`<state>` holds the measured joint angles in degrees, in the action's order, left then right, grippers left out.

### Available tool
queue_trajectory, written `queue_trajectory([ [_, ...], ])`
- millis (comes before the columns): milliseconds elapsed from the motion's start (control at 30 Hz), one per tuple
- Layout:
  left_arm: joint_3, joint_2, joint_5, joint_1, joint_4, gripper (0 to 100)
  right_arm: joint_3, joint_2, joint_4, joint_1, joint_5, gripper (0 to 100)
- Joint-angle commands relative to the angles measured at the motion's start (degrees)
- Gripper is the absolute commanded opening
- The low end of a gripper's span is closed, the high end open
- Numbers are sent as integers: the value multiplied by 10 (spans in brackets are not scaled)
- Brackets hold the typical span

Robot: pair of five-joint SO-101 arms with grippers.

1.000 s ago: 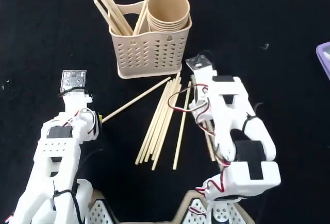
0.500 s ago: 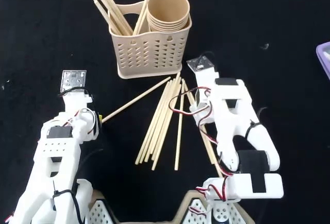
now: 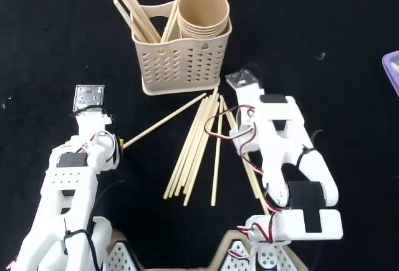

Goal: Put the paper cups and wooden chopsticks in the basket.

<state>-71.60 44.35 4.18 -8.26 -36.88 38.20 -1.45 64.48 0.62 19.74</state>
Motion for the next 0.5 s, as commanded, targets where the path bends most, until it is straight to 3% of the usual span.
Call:
queue_trajectory([
  [0,5,-1,-1,-1,9,170,-22,-37,59,21,3,213],
  [167,5,-1,-1,-1,9,170,1,-65,39,24,7,214],
  [467,5,-1,-1,0,9,170,80,-14,-105,47,8,211],
])
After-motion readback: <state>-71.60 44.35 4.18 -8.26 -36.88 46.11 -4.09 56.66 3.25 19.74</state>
